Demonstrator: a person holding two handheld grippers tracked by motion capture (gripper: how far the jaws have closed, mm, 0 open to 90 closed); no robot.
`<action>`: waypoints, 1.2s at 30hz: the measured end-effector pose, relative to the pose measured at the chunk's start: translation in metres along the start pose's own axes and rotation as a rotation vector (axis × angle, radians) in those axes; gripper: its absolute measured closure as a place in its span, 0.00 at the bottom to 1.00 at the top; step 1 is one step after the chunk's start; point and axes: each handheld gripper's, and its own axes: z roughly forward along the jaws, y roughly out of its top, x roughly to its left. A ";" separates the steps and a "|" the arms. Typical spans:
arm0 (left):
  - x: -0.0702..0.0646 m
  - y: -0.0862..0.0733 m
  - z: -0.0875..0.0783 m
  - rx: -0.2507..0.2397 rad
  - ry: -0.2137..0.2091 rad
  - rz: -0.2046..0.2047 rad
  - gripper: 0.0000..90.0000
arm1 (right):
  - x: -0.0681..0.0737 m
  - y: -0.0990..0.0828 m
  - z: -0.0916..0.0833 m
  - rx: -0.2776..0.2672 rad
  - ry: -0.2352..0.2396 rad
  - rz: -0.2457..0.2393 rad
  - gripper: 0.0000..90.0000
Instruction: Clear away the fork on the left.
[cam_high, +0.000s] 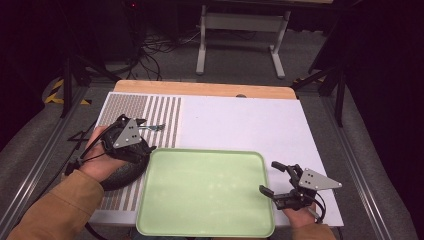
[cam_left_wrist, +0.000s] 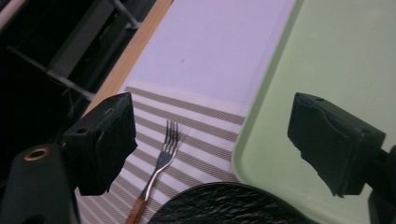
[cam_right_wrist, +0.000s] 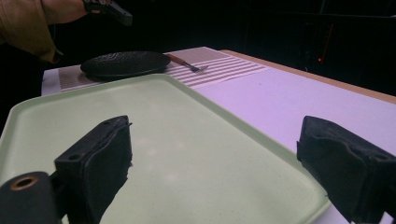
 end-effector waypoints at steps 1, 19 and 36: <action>0.001 0.000 0.000 0.008 0.015 0.012 0.19 | 0.000 0.000 0.000 0.000 0.000 0.000 0.12; 0.019 0.000 0.025 0.268 0.045 0.154 0.24 | 0.000 0.000 -0.001 0.006 -0.016 -0.019 0.13; 0.033 -0.001 0.045 0.415 0.009 0.315 0.27 | 0.000 -0.005 -0.007 0.025 -0.038 -0.006 0.13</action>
